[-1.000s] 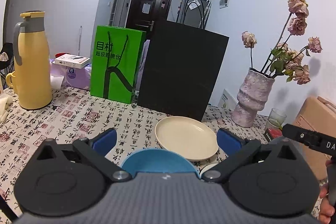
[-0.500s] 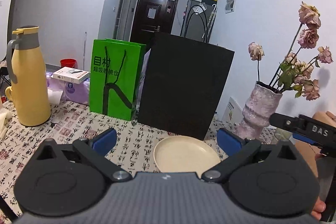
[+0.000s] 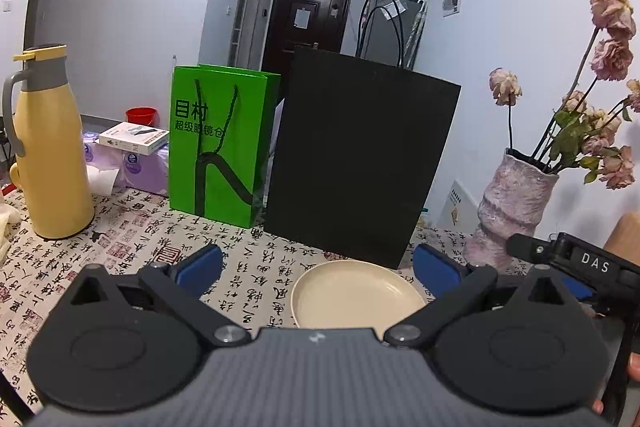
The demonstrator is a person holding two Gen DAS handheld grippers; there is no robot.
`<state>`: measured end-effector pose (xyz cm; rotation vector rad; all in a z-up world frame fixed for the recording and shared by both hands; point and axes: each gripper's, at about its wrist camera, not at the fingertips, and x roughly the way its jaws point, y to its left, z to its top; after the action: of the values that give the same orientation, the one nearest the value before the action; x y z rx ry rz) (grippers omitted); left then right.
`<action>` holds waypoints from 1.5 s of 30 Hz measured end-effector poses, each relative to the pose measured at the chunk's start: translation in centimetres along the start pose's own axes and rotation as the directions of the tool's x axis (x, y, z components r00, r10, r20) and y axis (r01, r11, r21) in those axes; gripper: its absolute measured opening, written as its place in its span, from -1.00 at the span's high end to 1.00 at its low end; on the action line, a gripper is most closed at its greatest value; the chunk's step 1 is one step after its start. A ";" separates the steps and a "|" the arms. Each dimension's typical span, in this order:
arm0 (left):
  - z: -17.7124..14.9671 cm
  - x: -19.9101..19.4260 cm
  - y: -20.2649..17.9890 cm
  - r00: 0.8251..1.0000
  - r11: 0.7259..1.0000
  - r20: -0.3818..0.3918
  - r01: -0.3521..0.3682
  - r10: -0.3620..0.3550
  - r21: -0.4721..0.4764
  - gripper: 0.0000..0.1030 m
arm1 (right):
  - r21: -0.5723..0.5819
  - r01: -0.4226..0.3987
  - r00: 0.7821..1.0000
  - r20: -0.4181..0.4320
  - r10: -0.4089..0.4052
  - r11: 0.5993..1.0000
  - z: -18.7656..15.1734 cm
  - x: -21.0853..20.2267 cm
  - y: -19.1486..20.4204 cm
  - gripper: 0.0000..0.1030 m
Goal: Organize plates and bowls
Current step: 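Move both open tools toward the cream plate beside the black bag, then close both grippers on the rim of the cream plate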
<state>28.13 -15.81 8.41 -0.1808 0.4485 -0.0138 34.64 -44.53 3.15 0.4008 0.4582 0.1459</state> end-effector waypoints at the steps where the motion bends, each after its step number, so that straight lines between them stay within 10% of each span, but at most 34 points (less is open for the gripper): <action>1: 0.0 0.2 -0.2 1.000 1.000 -0.004 -0.003 0.003 -0.005 -1.00 | 0.000 0.010 1.000 -0.009 -0.010 1.000 0.1 0.2 -0.3 -1.00; 17: 0.0 6.8 -1.8 0.989 0.994 -0.101 -0.105 0.104 -0.006 -1.00 | 0.085 0.076 0.981 -0.184 -0.059 0.993 -1.5 6.2 -3.9 -1.00; 30: -0.8 14.5 -0.5 0.949 0.977 -0.237 -0.214 0.210 0.010 -1.00 | 0.061 0.120 0.959 -0.264 -0.100 0.991 -3.7 9.7 -2.8 -0.99; 45: -4.2 21.3 0.1 0.863 0.959 -0.418 -0.264 0.283 0.105 -0.52 | -0.043 0.172 0.928 -0.329 -0.177 0.984 -7.1 13.1 -1.0 -0.20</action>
<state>45.52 -17.54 -4.47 -0.0659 0.9142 0.2209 43.10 -40.08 -8.36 0.3203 0.8235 0.0423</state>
